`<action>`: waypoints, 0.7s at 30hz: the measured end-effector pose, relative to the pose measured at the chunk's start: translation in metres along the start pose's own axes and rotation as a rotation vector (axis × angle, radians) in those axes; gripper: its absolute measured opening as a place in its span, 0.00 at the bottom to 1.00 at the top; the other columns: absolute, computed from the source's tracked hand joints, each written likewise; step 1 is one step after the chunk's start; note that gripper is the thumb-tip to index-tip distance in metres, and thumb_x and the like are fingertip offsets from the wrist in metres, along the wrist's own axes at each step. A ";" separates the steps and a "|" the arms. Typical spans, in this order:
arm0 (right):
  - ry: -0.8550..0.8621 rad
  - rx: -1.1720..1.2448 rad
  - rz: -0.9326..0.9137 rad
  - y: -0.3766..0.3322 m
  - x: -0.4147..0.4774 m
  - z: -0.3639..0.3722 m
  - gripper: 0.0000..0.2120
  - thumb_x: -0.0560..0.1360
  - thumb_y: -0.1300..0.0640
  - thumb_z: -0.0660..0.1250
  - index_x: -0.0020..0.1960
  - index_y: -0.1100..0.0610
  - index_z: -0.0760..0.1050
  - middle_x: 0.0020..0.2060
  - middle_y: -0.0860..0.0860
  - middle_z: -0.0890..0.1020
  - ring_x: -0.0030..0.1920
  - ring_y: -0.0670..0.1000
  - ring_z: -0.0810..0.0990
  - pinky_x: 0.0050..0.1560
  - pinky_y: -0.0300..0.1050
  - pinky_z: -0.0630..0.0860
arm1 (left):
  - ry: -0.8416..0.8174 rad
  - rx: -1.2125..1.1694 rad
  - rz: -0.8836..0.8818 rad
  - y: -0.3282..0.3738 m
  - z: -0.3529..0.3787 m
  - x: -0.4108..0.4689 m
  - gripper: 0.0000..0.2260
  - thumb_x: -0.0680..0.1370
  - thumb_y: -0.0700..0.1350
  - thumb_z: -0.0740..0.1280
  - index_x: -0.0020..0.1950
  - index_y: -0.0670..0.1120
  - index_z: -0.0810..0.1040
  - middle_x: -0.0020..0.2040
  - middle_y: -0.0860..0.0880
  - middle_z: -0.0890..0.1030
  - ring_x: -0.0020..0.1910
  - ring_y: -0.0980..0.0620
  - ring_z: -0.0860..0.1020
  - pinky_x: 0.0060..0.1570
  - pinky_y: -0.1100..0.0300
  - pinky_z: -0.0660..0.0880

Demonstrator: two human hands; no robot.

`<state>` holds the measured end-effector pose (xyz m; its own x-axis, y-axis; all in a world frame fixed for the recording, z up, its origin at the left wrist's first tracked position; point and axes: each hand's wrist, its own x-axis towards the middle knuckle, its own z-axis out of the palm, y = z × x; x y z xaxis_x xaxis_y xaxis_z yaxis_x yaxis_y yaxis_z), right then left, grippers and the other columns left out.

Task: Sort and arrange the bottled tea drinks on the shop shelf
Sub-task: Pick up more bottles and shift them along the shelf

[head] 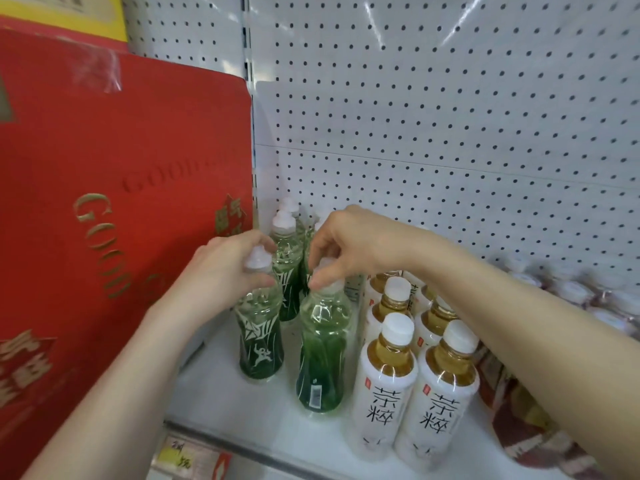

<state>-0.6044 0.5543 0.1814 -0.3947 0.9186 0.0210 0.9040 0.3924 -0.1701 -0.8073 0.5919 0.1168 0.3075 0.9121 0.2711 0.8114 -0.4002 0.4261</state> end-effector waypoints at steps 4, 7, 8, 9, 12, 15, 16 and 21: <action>0.124 -0.002 0.031 0.009 0.023 0.008 0.14 0.71 0.44 0.75 0.51 0.51 0.84 0.37 0.38 0.74 0.47 0.48 0.77 0.49 0.43 0.72 | 0.056 -0.070 -0.014 0.002 0.010 0.022 0.24 0.71 0.50 0.77 0.65 0.53 0.74 0.61 0.46 0.79 0.58 0.43 0.78 0.53 0.51 0.74; 0.163 -0.020 0.061 0.017 0.036 0.011 0.17 0.72 0.44 0.74 0.57 0.52 0.83 0.42 0.42 0.76 0.50 0.49 0.76 0.52 0.42 0.71 | 0.071 -0.133 -0.014 -0.005 0.014 0.035 0.25 0.70 0.48 0.78 0.65 0.53 0.74 0.61 0.47 0.80 0.57 0.45 0.78 0.53 0.51 0.75; 0.134 -0.022 0.064 0.019 0.038 0.010 0.19 0.72 0.44 0.74 0.59 0.52 0.82 0.46 0.44 0.78 0.51 0.49 0.77 0.53 0.42 0.72 | 0.068 -0.150 -0.017 -0.008 0.014 0.038 0.25 0.69 0.47 0.78 0.64 0.52 0.75 0.59 0.48 0.81 0.56 0.46 0.79 0.53 0.52 0.76; 0.090 -0.012 0.063 0.022 0.040 0.010 0.21 0.72 0.44 0.74 0.61 0.51 0.80 0.51 0.46 0.80 0.52 0.49 0.78 0.54 0.43 0.73 | 0.064 -0.165 -0.019 -0.011 0.014 0.040 0.24 0.69 0.47 0.78 0.63 0.52 0.76 0.58 0.49 0.81 0.56 0.47 0.79 0.53 0.51 0.76; 0.010 -0.005 0.055 0.026 0.045 0.011 0.24 0.72 0.47 0.75 0.66 0.51 0.77 0.58 0.50 0.80 0.54 0.51 0.79 0.55 0.43 0.74 | 0.056 -0.228 -0.006 -0.020 0.016 0.041 0.21 0.70 0.46 0.78 0.61 0.53 0.77 0.54 0.53 0.82 0.55 0.50 0.80 0.57 0.48 0.77; 0.008 -0.038 0.046 0.025 0.049 0.012 0.23 0.74 0.50 0.74 0.67 0.52 0.75 0.61 0.51 0.78 0.54 0.50 0.76 0.55 0.43 0.72 | 0.066 -0.280 0.011 -0.023 0.018 0.040 0.20 0.72 0.45 0.76 0.61 0.56 0.77 0.53 0.53 0.82 0.54 0.51 0.80 0.57 0.48 0.78; -0.002 -0.049 0.037 0.024 0.049 0.011 0.22 0.74 0.51 0.74 0.67 0.52 0.76 0.61 0.51 0.77 0.52 0.50 0.74 0.54 0.42 0.71 | 0.077 -0.284 0.012 -0.023 0.018 0.040 0.19 0.72 0.45 0.76 0.60 0.56 0.78 0.52 0.54 0.82 0.53 0.51 0.81 0.56 0.49 0.78; -0.060 0.027 -0.020 0.028 0.046 0.007 0.18 0.74 0.58 0.74 0.61 0.46 0.77 0.60 0.46 0.77 0.50 0.44 0.73 0.51 0.41 0.68 | 0.132 -0.266 -0.013 -0.020 0.020 0.039 0.18 0.69 0.51 0.78 0.57 0.57 0.79 0.49 0.55 0.84 0.49 0.53 0.82 0.52 0.51 0.79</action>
<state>-0.5980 0.6069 0.1703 -0.4223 0.9058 -0.0342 0.8915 0.4082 -0.1965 -0.8012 0.6368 0.1013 0.2164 0.9048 0.3667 0.6506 -0.4137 0.6368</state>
